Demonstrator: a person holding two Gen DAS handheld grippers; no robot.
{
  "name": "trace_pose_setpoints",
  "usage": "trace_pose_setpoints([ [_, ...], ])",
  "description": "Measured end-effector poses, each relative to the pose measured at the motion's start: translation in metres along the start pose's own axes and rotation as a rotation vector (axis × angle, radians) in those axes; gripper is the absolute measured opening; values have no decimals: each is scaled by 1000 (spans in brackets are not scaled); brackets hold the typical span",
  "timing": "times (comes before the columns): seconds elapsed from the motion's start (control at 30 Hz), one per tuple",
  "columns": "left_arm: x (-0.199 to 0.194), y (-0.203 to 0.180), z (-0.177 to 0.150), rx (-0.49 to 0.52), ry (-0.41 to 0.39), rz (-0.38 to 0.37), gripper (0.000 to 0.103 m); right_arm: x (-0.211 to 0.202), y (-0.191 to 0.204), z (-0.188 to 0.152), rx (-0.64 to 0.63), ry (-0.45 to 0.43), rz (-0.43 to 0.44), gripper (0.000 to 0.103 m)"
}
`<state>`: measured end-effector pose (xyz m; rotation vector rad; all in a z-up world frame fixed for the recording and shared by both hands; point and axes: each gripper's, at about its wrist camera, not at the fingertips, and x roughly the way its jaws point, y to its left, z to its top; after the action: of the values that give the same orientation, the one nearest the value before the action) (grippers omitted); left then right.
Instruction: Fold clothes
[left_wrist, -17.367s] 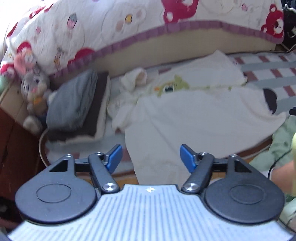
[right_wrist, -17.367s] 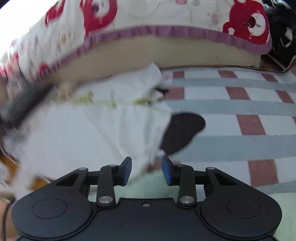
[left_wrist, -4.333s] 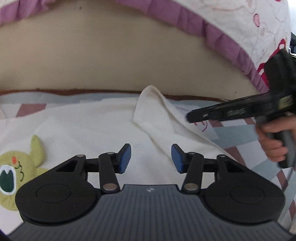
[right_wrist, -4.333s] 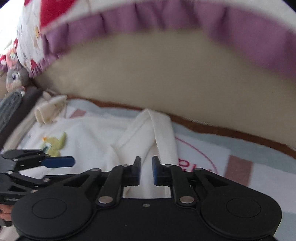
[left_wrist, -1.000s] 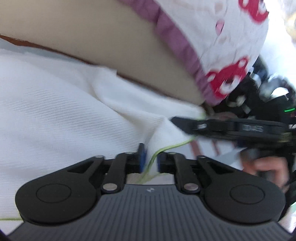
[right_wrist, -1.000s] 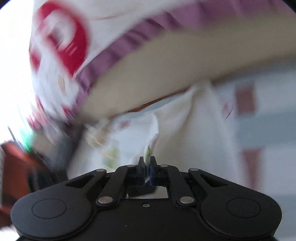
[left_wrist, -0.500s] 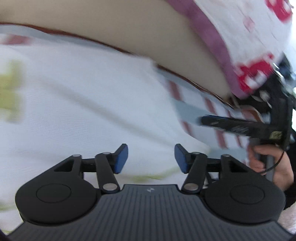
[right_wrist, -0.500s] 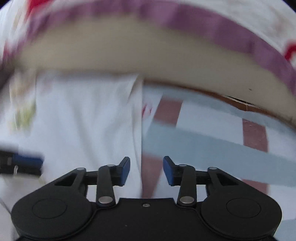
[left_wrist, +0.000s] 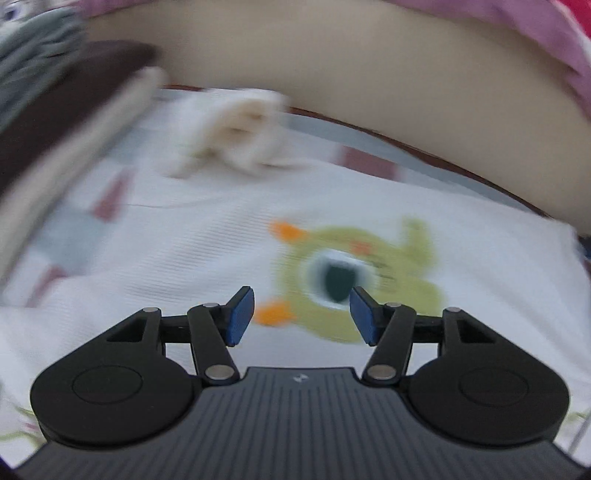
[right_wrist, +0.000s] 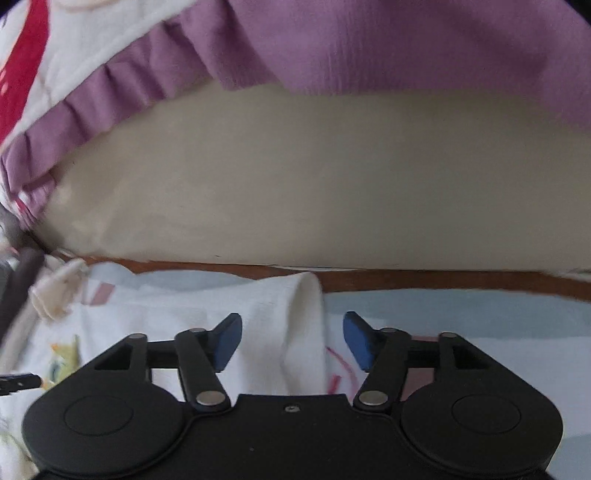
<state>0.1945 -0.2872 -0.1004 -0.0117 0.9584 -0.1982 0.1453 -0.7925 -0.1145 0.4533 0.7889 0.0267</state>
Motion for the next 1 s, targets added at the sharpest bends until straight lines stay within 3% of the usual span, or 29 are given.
trace_pose_setpoints([
  [0.13,0,56,14,-52,-62,151,57,16,10,-4,-98,-38,-20,65],
  [0.17,1,71,17,-57,-67,190,57,16,13,-4,-126,-54,-40,31],
  [0.2,1,84,19,-63,-72,225,57,15,15,-4,-154,-70,-61,5],
  [0.33,-2,121,23,-109,-81,234,57,12,25,-5,-265,-133,-144,4],
  [0.43,5,130,30,-130,-64,164,61,9,33,-6,-348,-181,-207,3],
  [0.53,20,126,41,-124,-32,108,62,22,41,-14,-387,-164,-246,4],
  [0.6,34,116,50,-96,-20,88,62,24,38,-16,-347,-157,-234,4],
  [0.73,51,115,66,-153,-23,50,62,19,34,-19,-312,-161,-197,4],
  [0.87,65,122,70,-207,25,0,62,13,27,-16,-327,-163,-164,6],
  [0.93,68,120,70,-197,21,-12,71,12,26,-15,-313,-160,-159,6],
  [1.0,69,116,67,-176,7,-16,69,13,26,-16,-314,-165,-159,6],
])
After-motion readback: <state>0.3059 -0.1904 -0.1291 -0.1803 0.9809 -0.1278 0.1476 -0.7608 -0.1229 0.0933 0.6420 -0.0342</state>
